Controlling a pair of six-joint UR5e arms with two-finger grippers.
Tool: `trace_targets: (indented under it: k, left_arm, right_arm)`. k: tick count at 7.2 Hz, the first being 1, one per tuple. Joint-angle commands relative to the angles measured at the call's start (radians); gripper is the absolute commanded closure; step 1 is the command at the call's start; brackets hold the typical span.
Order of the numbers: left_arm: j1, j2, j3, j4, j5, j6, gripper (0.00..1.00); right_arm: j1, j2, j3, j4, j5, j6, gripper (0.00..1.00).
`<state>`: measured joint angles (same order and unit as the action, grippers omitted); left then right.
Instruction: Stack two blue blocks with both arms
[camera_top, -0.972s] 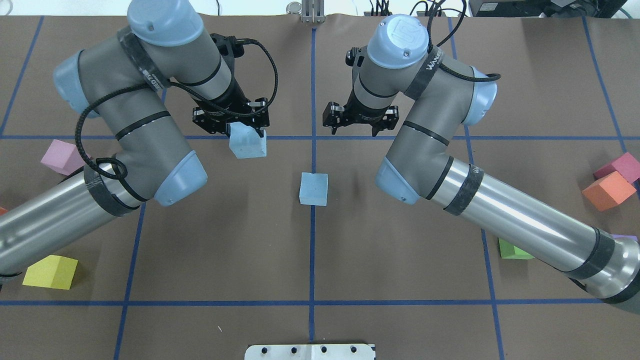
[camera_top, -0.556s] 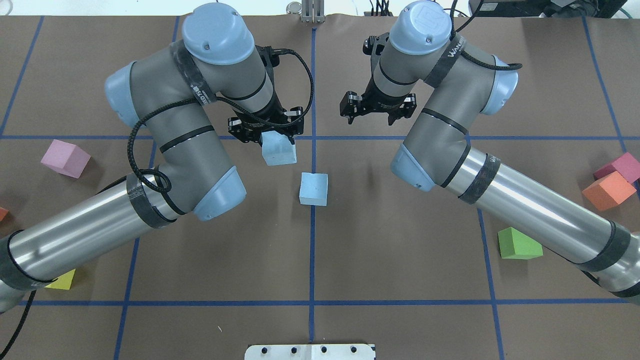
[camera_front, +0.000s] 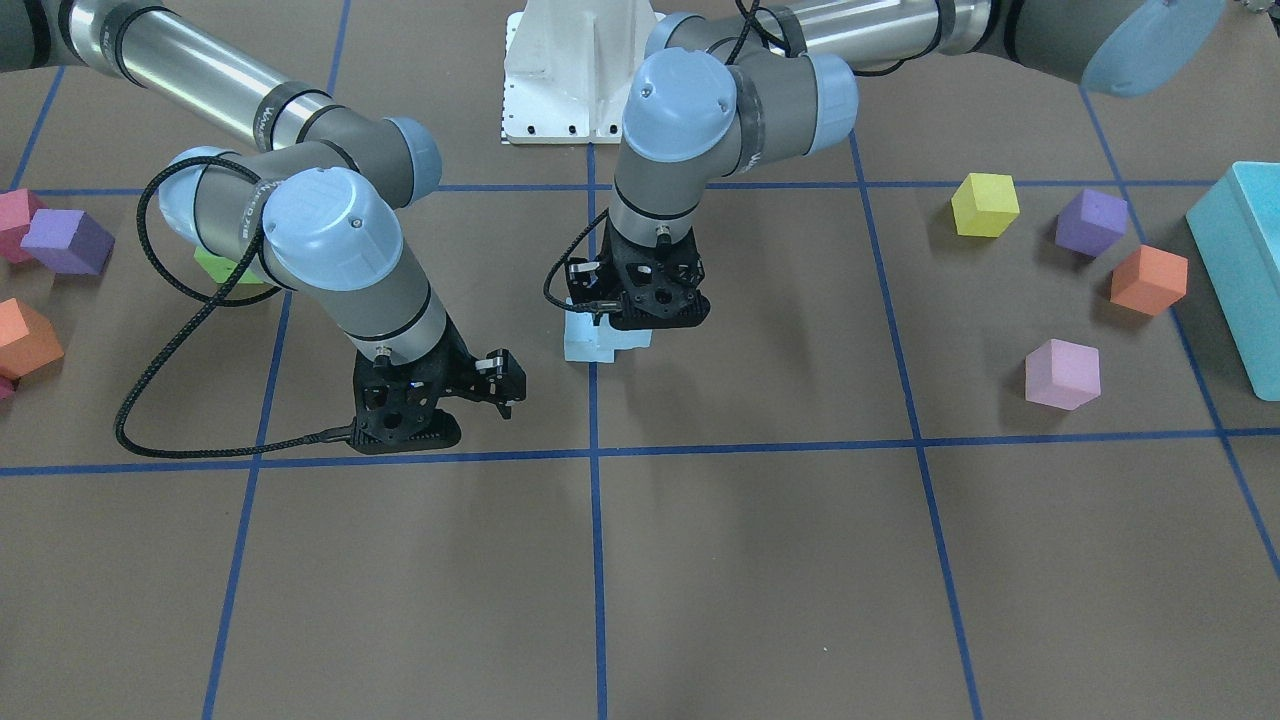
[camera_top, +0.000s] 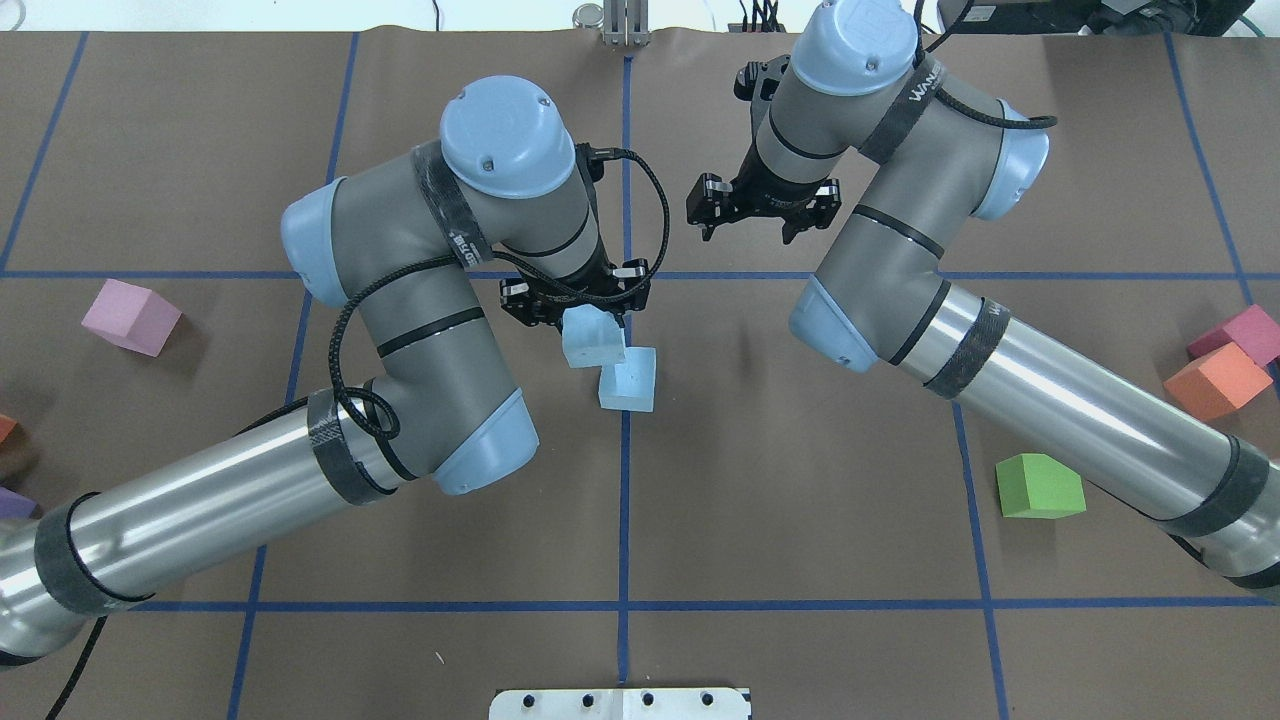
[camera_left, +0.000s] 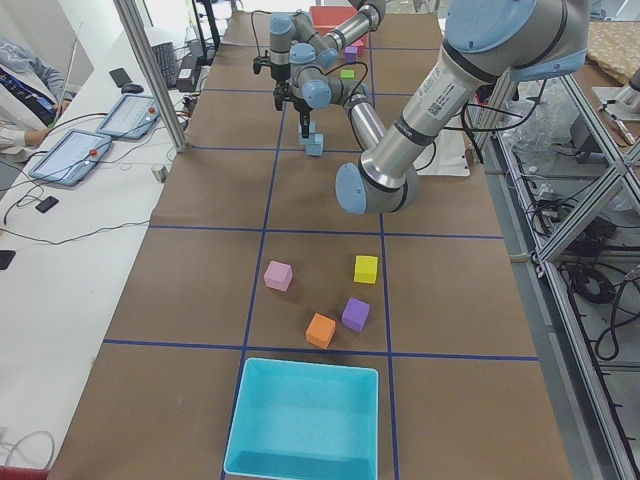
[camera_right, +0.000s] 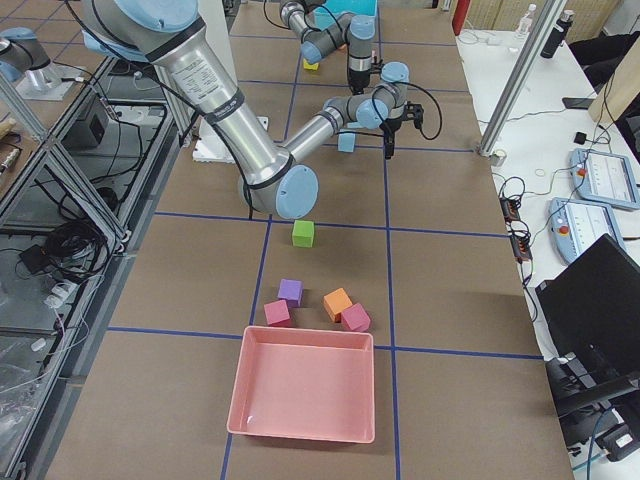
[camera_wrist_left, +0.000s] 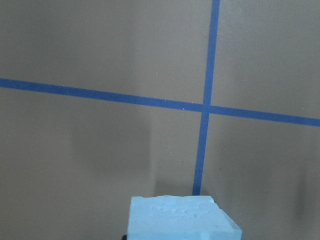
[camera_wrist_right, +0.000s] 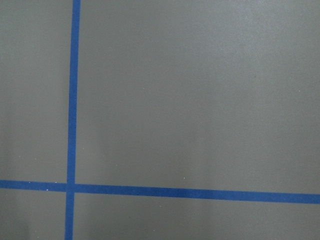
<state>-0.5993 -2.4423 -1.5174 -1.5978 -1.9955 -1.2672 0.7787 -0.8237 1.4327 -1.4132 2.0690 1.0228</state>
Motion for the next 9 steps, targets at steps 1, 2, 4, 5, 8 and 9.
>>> trace_targets:
  k: [1,2,4,5,8,9]
  left_arm:
    - [0.016,-0.027,0.029,-0.008,0.011,0.009,0.38]
    - [0.022,-0.027,0.029,-0.010,0.011,0.009,0.38]
    - [0.033,-0.024,0.029,-0.010,0.011,0.009,0.36]
    - [0.042,-0.021,0.029,-0.011,0.014,0.008,0.31]
    - [0.052,-0.026,0.020,-0.014,0.046,0.008,0.03]
    - [0.050,-0.024,0.011,-0.013,0.046,0.011,0.02]
  right_arm:
    - [0.001,0.000,0.000,0.000,0.000,0.000,0.00]
    - [0.001,0.000,0.000,0.000,-0.001,0.000,0.00]
    - [0.001,-0.002,0.000,0.000,0.000,0.000,0.00]
    - [0.001,-0.002,0.000,0.000,-0.001,0.000,0.00]
    - [-0.001,-0.002,0.000,0.002,-0.001,0.000,0.00]
    - [0.001,-0.002,0.002,0.002,-0.003,-0.003,0.00]
